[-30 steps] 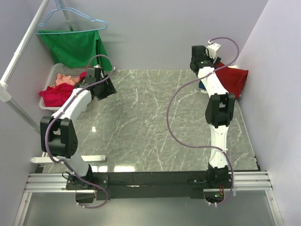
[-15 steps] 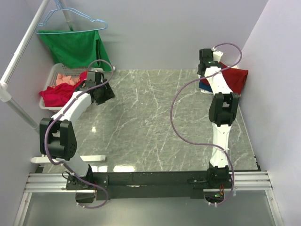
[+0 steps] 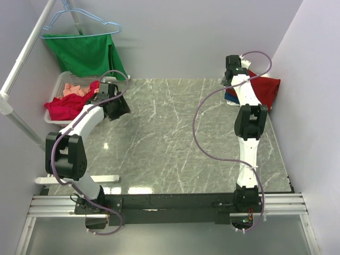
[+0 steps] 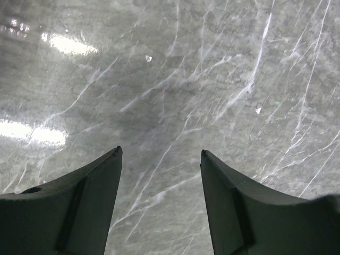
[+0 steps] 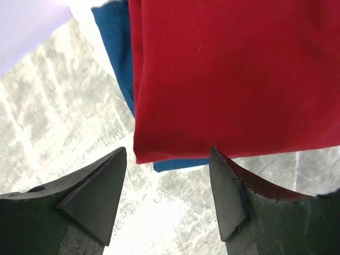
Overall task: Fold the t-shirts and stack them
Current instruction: Neatly place the folded tshirt to the corner
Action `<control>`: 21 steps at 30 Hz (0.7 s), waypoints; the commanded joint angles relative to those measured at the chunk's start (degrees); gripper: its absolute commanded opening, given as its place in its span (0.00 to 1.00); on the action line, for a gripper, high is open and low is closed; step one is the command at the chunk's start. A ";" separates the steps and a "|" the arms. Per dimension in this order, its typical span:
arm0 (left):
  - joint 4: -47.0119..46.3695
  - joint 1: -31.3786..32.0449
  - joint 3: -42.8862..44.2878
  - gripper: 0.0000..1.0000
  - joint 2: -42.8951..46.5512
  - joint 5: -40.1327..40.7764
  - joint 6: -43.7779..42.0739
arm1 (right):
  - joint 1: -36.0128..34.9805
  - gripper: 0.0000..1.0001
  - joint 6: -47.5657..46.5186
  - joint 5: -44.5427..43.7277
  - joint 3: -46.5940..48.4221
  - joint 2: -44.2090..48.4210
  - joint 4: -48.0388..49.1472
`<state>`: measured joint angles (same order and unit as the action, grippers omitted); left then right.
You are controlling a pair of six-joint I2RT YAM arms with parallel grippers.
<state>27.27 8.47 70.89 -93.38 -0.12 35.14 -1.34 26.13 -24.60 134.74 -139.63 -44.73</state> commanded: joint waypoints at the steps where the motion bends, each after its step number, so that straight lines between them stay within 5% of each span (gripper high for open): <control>1: -1.43 0.23 3.55 0.66 -1.44 -0.93 -0.77 | 0.03 0.68 1.64 0.52 1.67 -1.60 -3.25; 6: -1.43 0.23 4.43 0.66 -2.42 -1.55 -1.03 | 0.03 0.53 2.08 -0.97 0.97 -2.40 -4.66; 7: -1.43 0.23 4.52 0.66 -2.50 -1.46 -1.03 | 0.03 0.40 2.34 -1.32 1.05 -2.66 -4.93; 13: -1.43 0.23 4.96 0.66 -2.86 -1.81 -1.03 | -0.06 0.02 2.26 -3.08 -1.31 -1.44 -5.81; 21: -2.30 0.23 4.25 0.66 -2.51 -2.51 -0.51 | -1.03 0.00 2.17 -3.97 -14.57 5.77 -3.53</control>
<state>27.22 8.47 73.63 -96.29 -1.56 34.96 -1.43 28.27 -26.48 125.99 -140.44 -47.55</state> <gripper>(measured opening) 0.661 0.006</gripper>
